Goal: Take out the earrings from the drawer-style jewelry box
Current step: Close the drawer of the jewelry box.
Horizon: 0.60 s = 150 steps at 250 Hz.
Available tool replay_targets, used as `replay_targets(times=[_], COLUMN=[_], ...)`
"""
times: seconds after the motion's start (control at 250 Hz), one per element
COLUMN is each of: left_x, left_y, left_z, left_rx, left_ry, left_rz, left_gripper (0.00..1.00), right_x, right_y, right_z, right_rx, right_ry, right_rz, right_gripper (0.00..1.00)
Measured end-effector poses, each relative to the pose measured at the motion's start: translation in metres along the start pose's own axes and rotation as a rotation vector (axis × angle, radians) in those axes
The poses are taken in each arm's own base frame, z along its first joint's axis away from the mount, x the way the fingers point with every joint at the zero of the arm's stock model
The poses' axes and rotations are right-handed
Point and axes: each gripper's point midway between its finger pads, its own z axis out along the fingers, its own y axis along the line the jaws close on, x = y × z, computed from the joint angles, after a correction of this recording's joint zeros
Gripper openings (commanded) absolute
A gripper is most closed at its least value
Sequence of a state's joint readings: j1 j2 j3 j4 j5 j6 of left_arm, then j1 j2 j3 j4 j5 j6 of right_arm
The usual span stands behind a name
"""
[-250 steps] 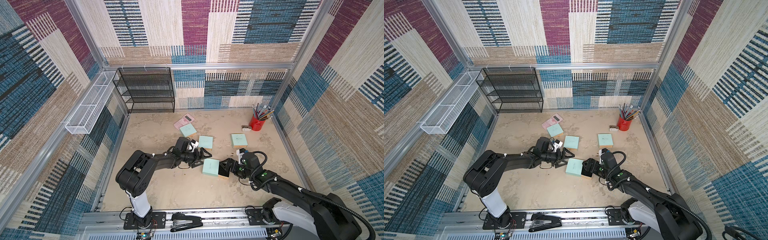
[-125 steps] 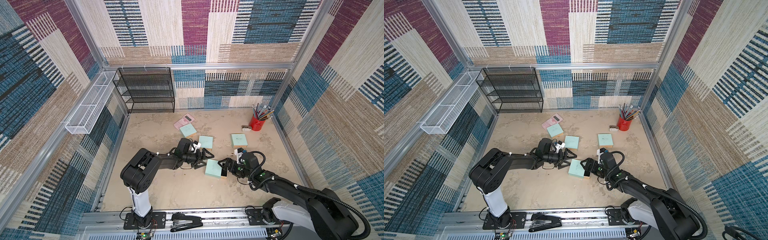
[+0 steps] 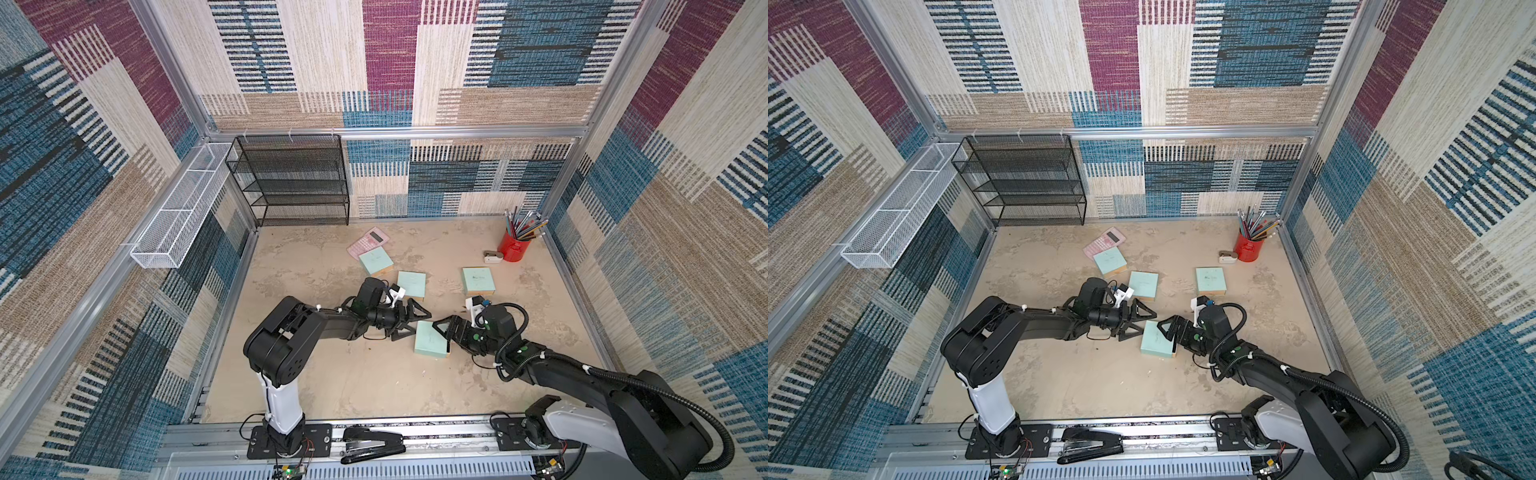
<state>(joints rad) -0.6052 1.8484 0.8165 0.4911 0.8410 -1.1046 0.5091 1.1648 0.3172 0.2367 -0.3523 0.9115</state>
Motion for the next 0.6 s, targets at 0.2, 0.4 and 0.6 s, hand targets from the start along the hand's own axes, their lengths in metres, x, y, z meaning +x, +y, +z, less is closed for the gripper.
replay_targets(times=[0.2, 0.4, 0.6], left_x=[-0.0006, -0.0013, -0.0020], left_y=[-0.0014, -0.0025, -0.0013], left_z=[0.0023, 0.0029, 0.0041], left_rx=[0.006, 0.012, 0.014], left_ry=[0.002, 0.000, -0.001], left_rz=[0.004, 0.005, 0.004], left_gripper=[0.98, 0.99, 0.98], right_x=[0.0042, 0.0074, 0.0092], right_y=[0.0017, 0.0016, 0.0009], right_z=[0.0023, 0.0040, 0.0047], right_rx=[-0.013, -0.021, -0.018], right_ry=[0.010, 0.013, 0.015], right_rz=[0.008, 0.012, 0.021], right_gripper=[0.99, 0.99, 0.99])
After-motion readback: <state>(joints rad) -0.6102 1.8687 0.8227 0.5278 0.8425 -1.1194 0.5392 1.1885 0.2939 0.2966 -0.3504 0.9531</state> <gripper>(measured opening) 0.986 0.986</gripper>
